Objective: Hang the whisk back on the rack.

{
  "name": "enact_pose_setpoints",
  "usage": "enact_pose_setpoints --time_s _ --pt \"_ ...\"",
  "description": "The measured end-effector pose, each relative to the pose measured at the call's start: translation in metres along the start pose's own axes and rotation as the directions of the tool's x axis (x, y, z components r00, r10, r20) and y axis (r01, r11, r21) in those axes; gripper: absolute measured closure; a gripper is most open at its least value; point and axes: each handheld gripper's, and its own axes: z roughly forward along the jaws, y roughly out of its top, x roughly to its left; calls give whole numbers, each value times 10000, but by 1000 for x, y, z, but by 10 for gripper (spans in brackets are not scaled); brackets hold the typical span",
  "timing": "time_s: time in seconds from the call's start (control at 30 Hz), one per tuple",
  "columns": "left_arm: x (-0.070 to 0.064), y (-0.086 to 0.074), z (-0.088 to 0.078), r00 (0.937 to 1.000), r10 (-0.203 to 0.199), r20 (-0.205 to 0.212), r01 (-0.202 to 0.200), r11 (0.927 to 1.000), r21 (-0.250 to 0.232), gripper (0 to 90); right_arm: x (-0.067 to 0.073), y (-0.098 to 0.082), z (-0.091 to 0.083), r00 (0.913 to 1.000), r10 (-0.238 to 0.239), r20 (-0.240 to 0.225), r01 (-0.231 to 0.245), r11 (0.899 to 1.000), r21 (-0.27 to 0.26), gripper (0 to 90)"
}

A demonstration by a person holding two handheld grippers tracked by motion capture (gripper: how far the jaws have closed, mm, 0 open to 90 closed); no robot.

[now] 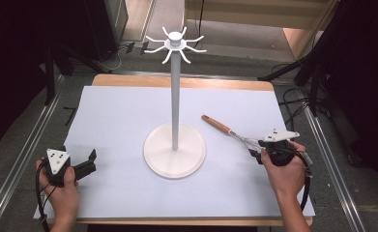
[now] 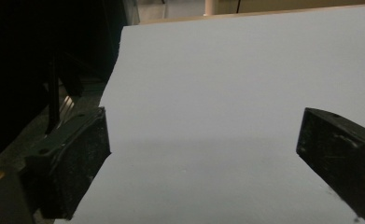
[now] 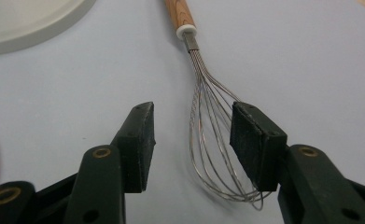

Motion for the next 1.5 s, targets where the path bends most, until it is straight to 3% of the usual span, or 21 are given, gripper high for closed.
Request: enact_pose_setpoints --time_s 0.1,0.13,0.2,0.23,0.33,0.5,0.6,0.83,1.13,1.23,1.37,1.5 --pt "0 0 1 10000 5 12 -5 10000 -8 59 -4 8 4 9991 -375 -182 381 9987 332 514" --pt "0 0 1 10000 49 14 -49 10000 55 59 -7 17 8 9964 -758 -368 780 9949 639 514" --pt "0 0 1 10000 69 5 -69 9999 98 59 -8 21 10 9948 -891 -496 928 9926 789 514" --pt "0 0 1 10000 92 1 -92 9999 136 59 -11 28 16 9904 -1140 -785 1230 9849 1218 521" --pt "0 0 1 10000 94 24 -94 9999 143 60 -16 38 26 9842 -1361 -1133 1547 9721 1762 534" --pt "-1 0 1 9999 124 34 -125 9999 95 68 -19 51 35 9814 -1216 -1485 1537 9612 2289 557" --pt "-1 0 1 9998 169 47 -169 9998 85 68 -18 66 45 9771 -1332 -1661 1765 9430 2822 576" --pt "-3 0 2 9993 357 80 -358 9992 170 72 -21 84 63 9670 -1336 -2170 2052 9130 3525 633" --pt "-3 1 2 9989 461 124 -464 9987 230 72 -19 95 84 9671 -1245 -2218 2110 8795 4265 688" --pt "-4 1 3 9988 477 115 -480 9985 251 72 -18 99 88 9703 -1269 -2058 2075 8739 4396 688" --pt "-4 1 3 9984 558 133 -562 9980 289 72 -19 101 96 9699 -1096 -2176 2045 8517 4825 696" --pt "-5 1 3 9980 607 181 -612 9977 274 73 -22 102 101 9719 -905 -2172 1885 8522 4882 698"
